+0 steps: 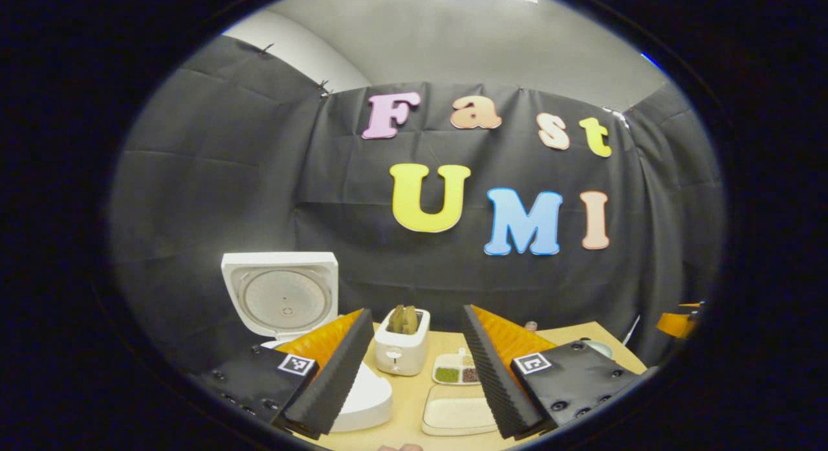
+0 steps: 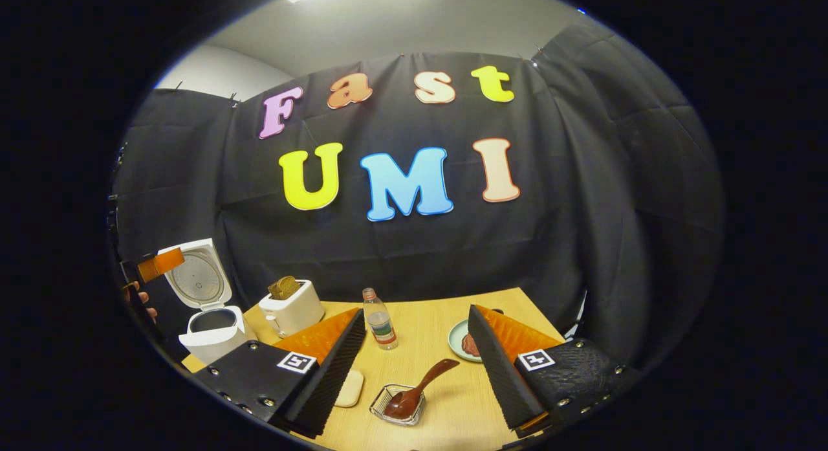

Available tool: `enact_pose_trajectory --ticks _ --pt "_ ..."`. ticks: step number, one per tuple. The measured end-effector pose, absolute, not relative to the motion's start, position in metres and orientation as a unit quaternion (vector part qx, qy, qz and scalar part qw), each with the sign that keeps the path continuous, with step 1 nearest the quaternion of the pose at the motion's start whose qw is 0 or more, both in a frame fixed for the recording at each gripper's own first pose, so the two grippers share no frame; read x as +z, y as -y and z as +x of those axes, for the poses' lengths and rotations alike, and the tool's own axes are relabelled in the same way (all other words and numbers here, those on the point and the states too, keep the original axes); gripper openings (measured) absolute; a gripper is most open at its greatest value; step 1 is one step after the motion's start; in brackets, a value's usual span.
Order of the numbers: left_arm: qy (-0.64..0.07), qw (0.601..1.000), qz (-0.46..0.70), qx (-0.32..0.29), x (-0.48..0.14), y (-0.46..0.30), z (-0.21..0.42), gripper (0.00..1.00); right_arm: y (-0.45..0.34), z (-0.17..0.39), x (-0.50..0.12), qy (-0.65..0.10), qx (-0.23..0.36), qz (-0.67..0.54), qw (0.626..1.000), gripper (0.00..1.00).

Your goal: Close the left gripper, press the button to open the rice cooker; take a wooden spoon from the chopstick holder with the right hand, scoop a spoonful of rice and pour it into the rice cooker, then put the wooden spoon back into the chopstick holder.

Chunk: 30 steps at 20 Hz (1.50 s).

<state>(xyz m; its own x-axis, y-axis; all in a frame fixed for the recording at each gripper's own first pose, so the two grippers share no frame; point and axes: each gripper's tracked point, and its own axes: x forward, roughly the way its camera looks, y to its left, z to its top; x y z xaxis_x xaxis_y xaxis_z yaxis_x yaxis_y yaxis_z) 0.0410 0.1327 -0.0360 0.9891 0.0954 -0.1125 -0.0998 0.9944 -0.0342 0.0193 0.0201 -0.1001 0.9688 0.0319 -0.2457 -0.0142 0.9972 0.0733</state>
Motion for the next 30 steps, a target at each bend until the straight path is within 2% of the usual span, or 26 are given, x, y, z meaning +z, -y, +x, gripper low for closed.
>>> enact_pose_trajectory --ticks 8,16,20,21,24,26,27,30 --pt "-0.07 0.998 0.0 -0.005 -0.038 -0.068 0.011 0.95 -0.001 0.037 -0.181 -0.222 -0.017 0.088 0.971 0.98" --pt "-0.094 0.995 -0.02 0.006 -0.057 -0.071 0.009 0.96 0.006 0.074 -0.25 -0.28 -0.033 0.105 0.954 0.98" --pt "-0.111 0.993 -0.033 0.032 -0.067 -0.091 0.005 0.96 0.006 0.095 -0.285 -0.307 -0.041 0.124 0.943 0.98" --pt "-0.113 0.992 -0.031 0.037 -0.069 -0.094 0.004 0.96 0.008 0.1 -0.291 -0.31 -0.045 0.121 0.942 0.9" --pt "-0.119 0.992 -0.038 0.029 -0.07 -0.093 0.002 0.96 0.003 0.107 -0.305 -0.322 -0.037 0.125 0.938 0.84" --pt "-0.122 0.991 -0.035 0.035 -0.074 -0.101 0.003 0.96 -0.001 0.112 -0.309 -0.324 -0.034 0.13 0.936 0.74" --pt "-0.123 0.991 -0.036 0.036 -0.075 -0.102 0.003 0.96 -0.005 0.113 -0.31 -0.327 -0.024 0.136 0.935 0.55" --pt "-0.125 0.991 -0.04 0.028 -0.078 -0.099 0.007 0.96 -0.028 0.112 -0.305 -0.33 0.028 0.187 0.925 0.29"
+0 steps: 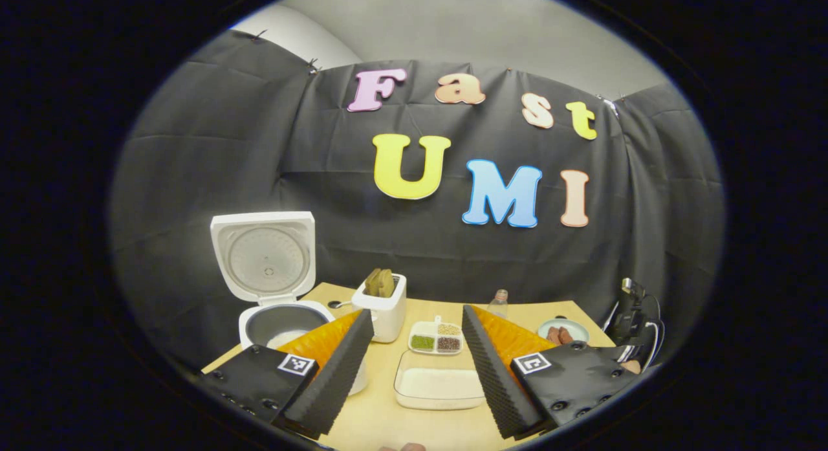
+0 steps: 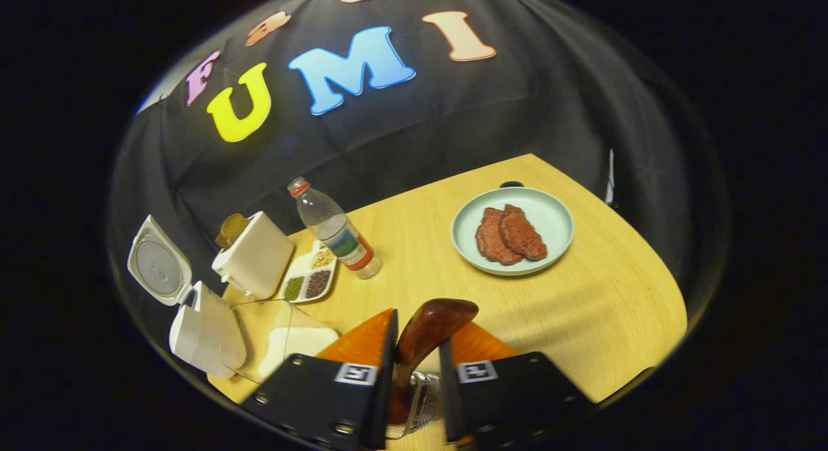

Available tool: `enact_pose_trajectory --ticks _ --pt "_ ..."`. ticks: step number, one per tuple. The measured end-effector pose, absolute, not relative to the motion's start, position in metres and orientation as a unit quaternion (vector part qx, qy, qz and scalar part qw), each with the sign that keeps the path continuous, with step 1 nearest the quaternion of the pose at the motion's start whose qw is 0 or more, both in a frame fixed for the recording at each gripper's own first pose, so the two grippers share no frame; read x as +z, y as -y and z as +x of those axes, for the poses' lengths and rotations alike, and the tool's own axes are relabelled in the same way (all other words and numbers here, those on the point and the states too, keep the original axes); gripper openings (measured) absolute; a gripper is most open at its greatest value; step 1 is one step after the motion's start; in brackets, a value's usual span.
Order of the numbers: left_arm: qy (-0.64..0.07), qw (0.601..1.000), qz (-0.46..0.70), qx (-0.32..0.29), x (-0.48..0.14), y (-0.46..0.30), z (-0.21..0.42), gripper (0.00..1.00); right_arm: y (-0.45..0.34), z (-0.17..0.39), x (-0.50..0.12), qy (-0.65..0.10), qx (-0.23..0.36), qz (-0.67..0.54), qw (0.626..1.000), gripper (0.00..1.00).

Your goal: Close the left gripper, press the button to open the rice cooker; take a wooden spoon from the chopstick holder with the right hand, scoop a spoonful of rice and pour it into the rice cooker, then put the wooden spoon back into the chopstick holder.

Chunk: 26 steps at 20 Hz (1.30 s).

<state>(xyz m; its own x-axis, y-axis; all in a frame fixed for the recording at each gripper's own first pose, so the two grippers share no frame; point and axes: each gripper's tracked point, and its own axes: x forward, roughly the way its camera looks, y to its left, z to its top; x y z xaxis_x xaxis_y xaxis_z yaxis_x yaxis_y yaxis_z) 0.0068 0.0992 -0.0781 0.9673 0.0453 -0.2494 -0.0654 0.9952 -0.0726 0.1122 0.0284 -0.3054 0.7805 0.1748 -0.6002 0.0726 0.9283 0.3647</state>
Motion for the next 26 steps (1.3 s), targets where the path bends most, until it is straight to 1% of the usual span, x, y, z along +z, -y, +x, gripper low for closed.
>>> enact_pose_trajectory --ticks 3,4,5,7,10,13,16,18,21,26 --pt "-0.117 0.992 -0.04 0.027 -0.075 -0.102 0.012 0.96 -0.027 0.103 -0.302 -0.338 0.019 0.224 0.914 0.1" --pt "-0.114 0.992 -0.04 0.027 -0.073 -0.103 0.012 0.96 -0.028 0.099 -0.294 -0.331 0.019 0.223 0.917 0.1" --pt "-0.109 0.993 -0.04 0.024 -0.071 -0.103 0.012 0.96 -0.031 0.098 -0.285 -0.327 0.023 0.219 0.919 0.05" --pt "-0.101 0.994 -0.035 0.02 -0.068 -0.104 0.013 0.96 -0.034 0.096 -0.261 -0.312 0.029 0.21 0.926 0.05" --pt "-0.09 0.996 -0.015 0.014 -0.064 -0.109 0.012 0.96 -0.041 0.098 -0.209 -0.266 0.049 0.173 0.947 0.05" --pt "-0.086 0.996 0.003 0.007 -0.066 -0.113 0.006 0.96 -0.065 0.106 -0.162 -0.228 0.088 0.163 0.956 0.05" --pt "-0.086 0.996 0.002 -0.001 -0.07 -0.122 0.002 0.96 -0.107 0.116 -0.139 -0.211 0.127 0.159 0.956 0.05" --pt "-0.086 0.996 0.003 -0.004 -0.073 -0.13 0.001 0.96 -0.14 0.123 -0.14 -0.21 0.15 0.146 0.955 0.05" --pt "-0.088 0.996 0.009 -0.007 -0.078 -0.149 -0.003 0.96 -0.188 0.131 -0.159 -0.221 0.178 0.134 0.949 0.05" --pt "-0.107 0.994 0.003 -0.001 -0.093 -0.182 -0.008 0.96 -0.234 0.14 -0.224 -0.25 0.186 0.066 0.948 0.05"
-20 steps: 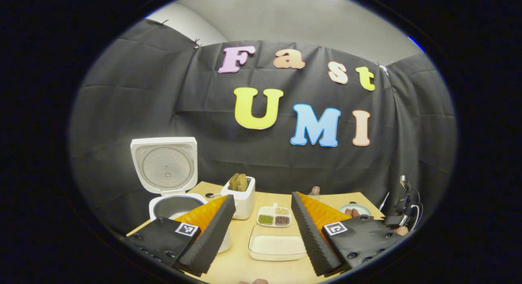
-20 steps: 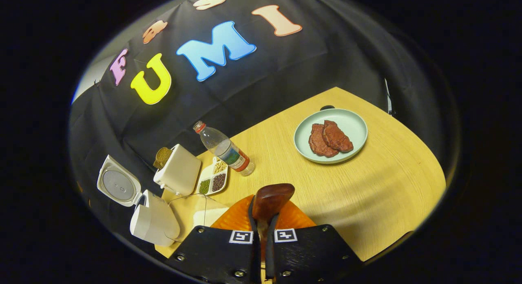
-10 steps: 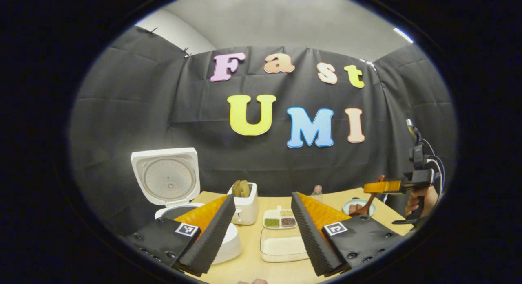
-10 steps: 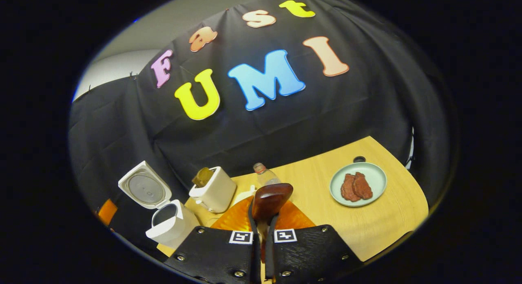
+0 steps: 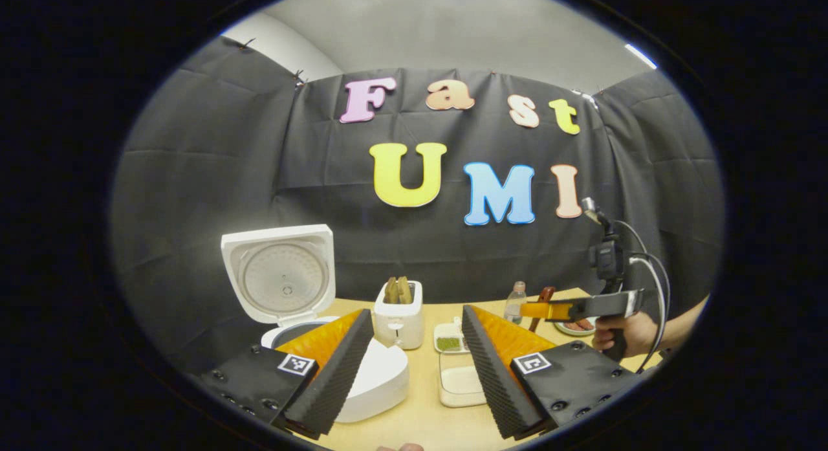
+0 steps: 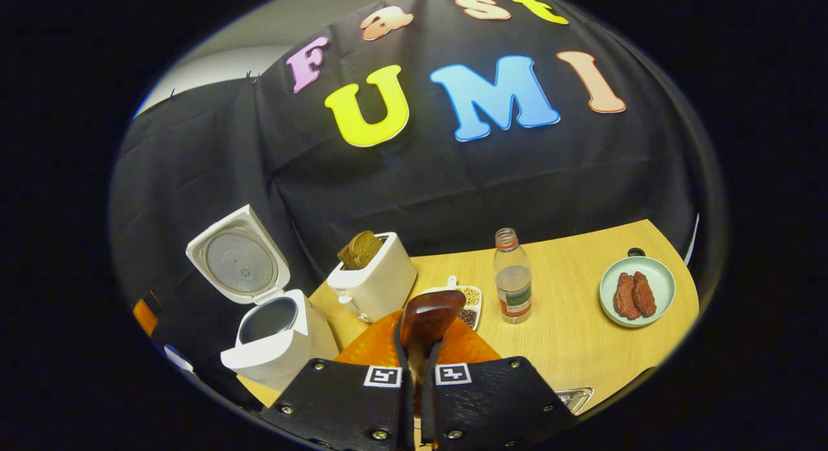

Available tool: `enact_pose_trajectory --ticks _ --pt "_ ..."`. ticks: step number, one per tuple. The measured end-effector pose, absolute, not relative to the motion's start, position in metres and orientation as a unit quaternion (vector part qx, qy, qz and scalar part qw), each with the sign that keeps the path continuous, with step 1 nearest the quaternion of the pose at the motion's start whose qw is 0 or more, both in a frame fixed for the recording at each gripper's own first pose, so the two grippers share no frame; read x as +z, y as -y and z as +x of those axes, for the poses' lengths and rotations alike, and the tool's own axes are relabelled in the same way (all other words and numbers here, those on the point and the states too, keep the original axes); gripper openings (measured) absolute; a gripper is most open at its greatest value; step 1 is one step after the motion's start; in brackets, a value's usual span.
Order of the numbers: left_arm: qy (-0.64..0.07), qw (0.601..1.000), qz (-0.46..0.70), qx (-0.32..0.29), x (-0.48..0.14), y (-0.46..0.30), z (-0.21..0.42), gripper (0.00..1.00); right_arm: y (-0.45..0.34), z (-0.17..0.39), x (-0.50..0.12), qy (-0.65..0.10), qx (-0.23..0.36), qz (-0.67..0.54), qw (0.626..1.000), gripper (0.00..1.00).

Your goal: Close the left gripper, press the button to open the rice cooker; take a wooden spoon from the chopstick holder with the right hand, scoop a spoonful of rice and pour it into the rice cooker, then put the wooden spoon back into the chopstick holder.

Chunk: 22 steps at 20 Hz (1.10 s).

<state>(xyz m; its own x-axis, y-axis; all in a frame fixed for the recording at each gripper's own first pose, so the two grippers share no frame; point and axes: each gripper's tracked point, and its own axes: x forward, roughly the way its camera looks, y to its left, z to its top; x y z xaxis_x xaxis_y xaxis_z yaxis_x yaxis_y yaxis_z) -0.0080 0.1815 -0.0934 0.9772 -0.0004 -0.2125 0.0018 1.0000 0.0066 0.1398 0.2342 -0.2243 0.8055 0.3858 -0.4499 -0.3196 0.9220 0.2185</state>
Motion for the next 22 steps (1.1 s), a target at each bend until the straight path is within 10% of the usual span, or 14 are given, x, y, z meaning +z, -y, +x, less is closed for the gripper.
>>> enact_pose_trajectory --ticks 8,22 --pt "-0.145 0.989 -0.003 0.021 -0.126 -0.228 -0.021 0.96 -0.27 0.13 -0.31 -0.304 0.179 0.04 0.935 0.05" --pt "-0.142 0.99 -0.011 0.025 -0.122 -0.246 -0.038 0.96 -0.246 0.149 -0.277 -0.279 0.135 0.376 0.873 0.05"
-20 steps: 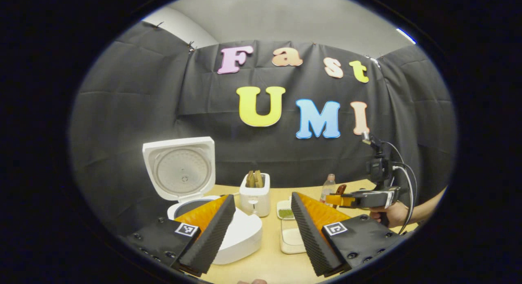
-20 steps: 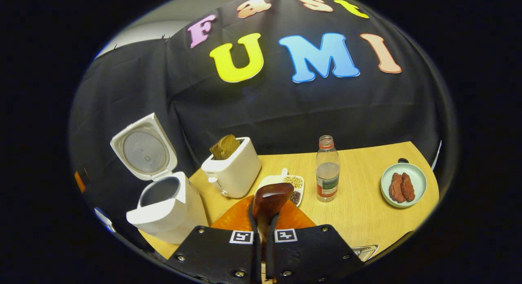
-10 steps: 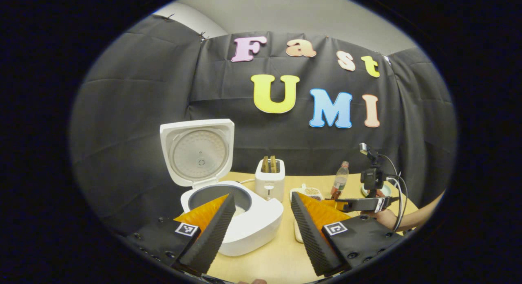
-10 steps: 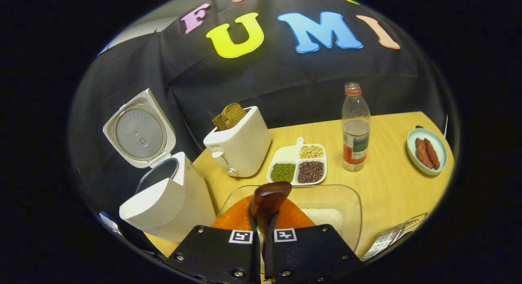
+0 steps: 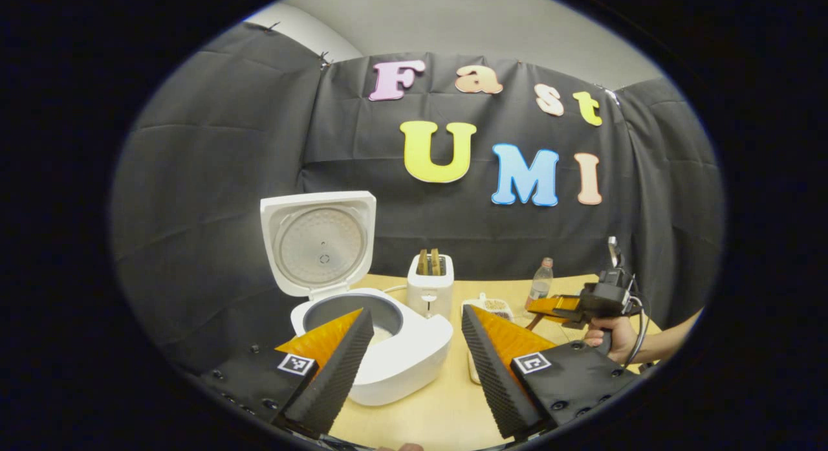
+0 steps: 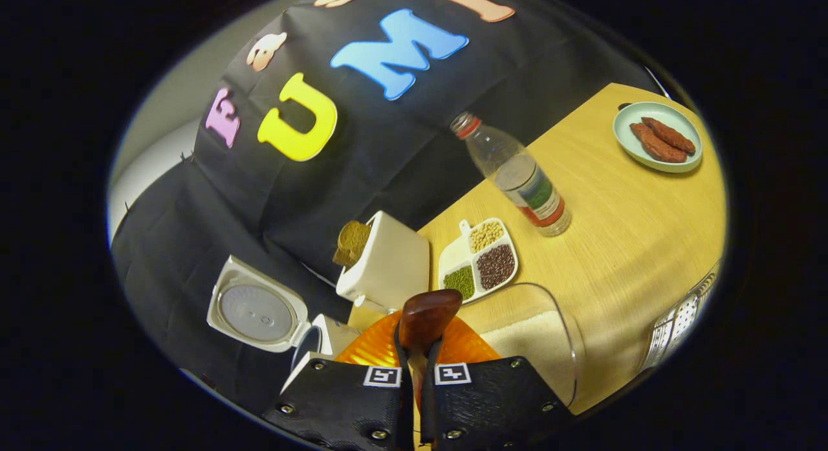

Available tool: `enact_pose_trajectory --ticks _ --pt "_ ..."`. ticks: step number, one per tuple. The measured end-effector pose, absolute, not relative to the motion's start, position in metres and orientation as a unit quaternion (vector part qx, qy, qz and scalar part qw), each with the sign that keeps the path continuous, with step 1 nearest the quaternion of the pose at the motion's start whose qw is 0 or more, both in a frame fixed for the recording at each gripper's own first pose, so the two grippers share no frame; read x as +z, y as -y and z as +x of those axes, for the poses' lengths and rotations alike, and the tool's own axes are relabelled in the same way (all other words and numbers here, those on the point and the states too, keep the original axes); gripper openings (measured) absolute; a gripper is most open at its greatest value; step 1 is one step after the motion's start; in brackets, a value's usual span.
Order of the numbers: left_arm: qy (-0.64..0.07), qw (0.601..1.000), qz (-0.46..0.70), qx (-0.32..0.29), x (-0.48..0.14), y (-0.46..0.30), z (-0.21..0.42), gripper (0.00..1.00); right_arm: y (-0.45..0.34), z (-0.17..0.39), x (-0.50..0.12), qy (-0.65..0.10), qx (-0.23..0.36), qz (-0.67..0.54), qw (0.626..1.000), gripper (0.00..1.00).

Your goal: Close the left gripper, press the button to open the rice cooker; take a wooden spoon from the chopstick holder with the right hand, scoop a spoonful of rice and pour it into the rice cooker, then put the wooden spoon back into the chopstick holder.

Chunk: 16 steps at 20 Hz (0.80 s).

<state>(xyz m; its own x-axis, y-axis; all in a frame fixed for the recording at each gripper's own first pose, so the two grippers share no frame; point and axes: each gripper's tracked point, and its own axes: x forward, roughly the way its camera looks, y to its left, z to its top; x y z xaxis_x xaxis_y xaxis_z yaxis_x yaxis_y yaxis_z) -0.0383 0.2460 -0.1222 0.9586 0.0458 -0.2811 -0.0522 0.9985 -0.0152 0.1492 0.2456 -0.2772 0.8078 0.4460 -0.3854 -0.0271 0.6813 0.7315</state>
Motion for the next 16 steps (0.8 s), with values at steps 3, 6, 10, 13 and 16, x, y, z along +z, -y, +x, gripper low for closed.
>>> enact_pose_trajectory --ticks 3,6,10,13,16 --pt "-0.131 0.991 -0.008 0.011 -0.117 -0.237 -0.031 0.96 -0.218 0.15 -0.249 -0.252 0.121 0.441 0.853 0.05" --pt "-0.123 0.992 -0.005 -0.002 -0.112 -0.228 -0.029 0.96 -0.201 0.149 -0.224 -0.229 0.116 0.495 0.83 0.05" --pt "-0.117 0.993 -0.003 -0.007 -0.107 -0.223 -0.031 0.96 -0.2 0.147 -0.186 -0.204 0.13 0.578 0.78 0.05" --pt "-0.109 0.994 -0.004 -0.007 -0.102 -0.222 -0.035 0.96 -0.205 0.146 -0.168 -0.197 0.142 0.592 0.768 0.04" --pt "-0.105 0.994 -0.004 -0.006 -0.099 -0.225 -0.04 0.96 -0.223 0.146 -0.151 -0.196 0.16 0.582 0.773 0.05"
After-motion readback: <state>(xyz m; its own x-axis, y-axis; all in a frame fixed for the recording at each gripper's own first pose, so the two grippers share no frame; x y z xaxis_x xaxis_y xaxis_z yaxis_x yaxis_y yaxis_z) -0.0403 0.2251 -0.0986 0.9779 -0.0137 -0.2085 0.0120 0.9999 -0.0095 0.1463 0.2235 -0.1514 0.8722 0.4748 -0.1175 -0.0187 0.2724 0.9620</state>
